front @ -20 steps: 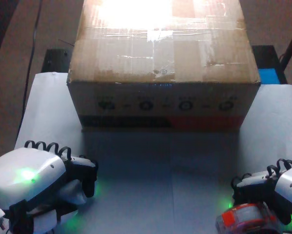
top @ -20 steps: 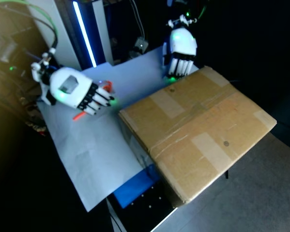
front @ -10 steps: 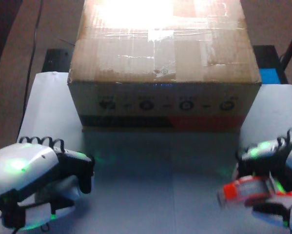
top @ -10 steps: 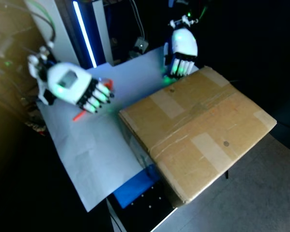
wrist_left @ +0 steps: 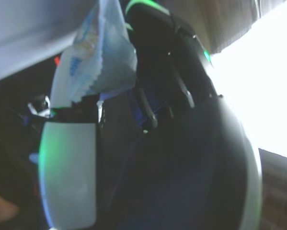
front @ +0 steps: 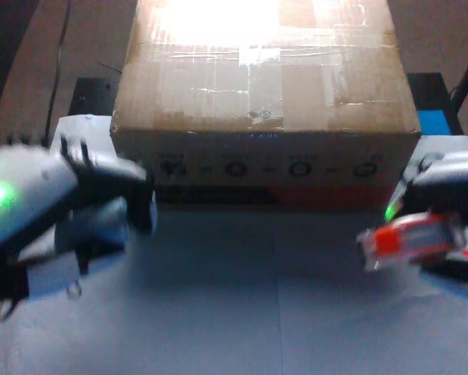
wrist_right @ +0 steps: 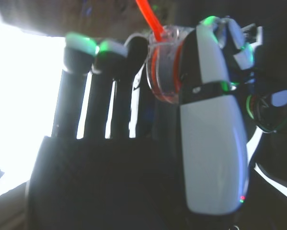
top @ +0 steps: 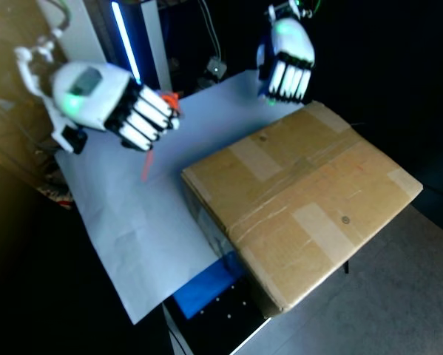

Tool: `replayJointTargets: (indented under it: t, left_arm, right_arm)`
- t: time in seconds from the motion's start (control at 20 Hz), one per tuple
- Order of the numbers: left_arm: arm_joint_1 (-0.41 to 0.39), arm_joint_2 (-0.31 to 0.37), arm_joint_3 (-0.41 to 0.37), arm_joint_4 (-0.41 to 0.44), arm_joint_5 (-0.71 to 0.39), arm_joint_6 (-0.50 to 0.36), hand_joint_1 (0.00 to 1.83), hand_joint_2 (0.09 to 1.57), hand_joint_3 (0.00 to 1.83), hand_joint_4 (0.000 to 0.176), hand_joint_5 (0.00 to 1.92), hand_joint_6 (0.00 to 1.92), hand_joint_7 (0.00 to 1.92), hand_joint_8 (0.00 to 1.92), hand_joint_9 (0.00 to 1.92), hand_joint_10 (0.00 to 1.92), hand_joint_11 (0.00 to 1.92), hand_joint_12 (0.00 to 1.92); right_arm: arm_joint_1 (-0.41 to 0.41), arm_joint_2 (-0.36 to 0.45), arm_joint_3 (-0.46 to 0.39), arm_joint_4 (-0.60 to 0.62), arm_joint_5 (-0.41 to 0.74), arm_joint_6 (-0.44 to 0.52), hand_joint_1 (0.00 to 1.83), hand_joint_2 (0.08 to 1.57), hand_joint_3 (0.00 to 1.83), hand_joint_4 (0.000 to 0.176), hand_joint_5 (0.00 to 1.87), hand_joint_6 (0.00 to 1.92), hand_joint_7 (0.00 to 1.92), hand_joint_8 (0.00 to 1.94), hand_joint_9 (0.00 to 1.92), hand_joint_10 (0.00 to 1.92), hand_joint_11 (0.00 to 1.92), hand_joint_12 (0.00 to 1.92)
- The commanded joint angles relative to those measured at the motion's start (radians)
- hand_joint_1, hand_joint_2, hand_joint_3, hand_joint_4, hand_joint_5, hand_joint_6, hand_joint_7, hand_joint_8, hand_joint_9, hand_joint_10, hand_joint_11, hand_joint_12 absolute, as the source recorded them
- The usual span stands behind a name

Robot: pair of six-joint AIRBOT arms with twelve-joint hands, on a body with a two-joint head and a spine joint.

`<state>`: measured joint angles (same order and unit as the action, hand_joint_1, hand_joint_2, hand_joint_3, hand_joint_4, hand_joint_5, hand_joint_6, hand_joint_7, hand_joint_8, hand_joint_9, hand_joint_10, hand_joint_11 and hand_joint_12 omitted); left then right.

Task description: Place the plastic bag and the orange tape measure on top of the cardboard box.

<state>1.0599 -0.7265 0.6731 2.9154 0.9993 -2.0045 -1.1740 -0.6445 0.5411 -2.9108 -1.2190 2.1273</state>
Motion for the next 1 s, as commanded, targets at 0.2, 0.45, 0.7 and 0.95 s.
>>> replayJointTargets:
  t: [0.2, 0.45, 0.7, 0.95]
  left_arm:
    - [-0.141, -0.010, 0.044, 0.097, 0.199, -0.002, 1.36, 1.17, 0.00, 0.000, 0.87, 1.02, 0.80, 1.25, 0.86, 1.37, 0.67, 1.50]
    - [-0.251, -0.081, 0.126, 0.097, 0.214, -0.001, 1.36, 1.17, 0.00, 0.000, 0.82, 0.97, 0.91, 1.20, 0.77, 1.49, 0.55, 1.70]
    - [-0.343, -0.159, 0.209, 0.097, 0.159, 0.000, 1.37, 1.15, 0.00, 0.000, 0.85, 1.00, 0.93, 1.10, 0.84, 1.42, 0.76, 1.56]
    - [-0.421, -0.226, 0.290, 0.097, 0.086, 0.000, 1.38, 1.11, 0.00, 0.000, 0.83, 1.03, 0.99, 0.96, 1.01, 1.17, 1.01, 1.31]
  right_arm:
    - [0.064, 0.013, 0.033, -0.035, -0.251, -0.017, 1.37, 1.15, 0.00, 0.000, 0.86, 0.96, 0.87, 1.25, 0.88, 1.38, 0.85, 1.62]
    - [0.197, -0.059, 0.126, -0.039, -0.253, -0.035, 1.37, 1.15, 0.00, 0.000, 0.93, 0.84, 0.83, 1.31, 0.86, 1.40, 0.84, 1.62]
    - [0.294, -0.115, 0.198, -0.040, -0.253, -0.061, 1.37, 1.16, 0.00, 0.000, 0.94, 0.83, 0.81, 1.33, 0.85, 1.42, 0.84, 1.63]
    - [0.385, -0.188, 0.279, -0.040, -0.209, -0.146, 1.37, 1.15, 0.00, 0.000, 0.85, 0.98, 0.87, 1.25, 0.88, 1.38, 0.85, 1.62]
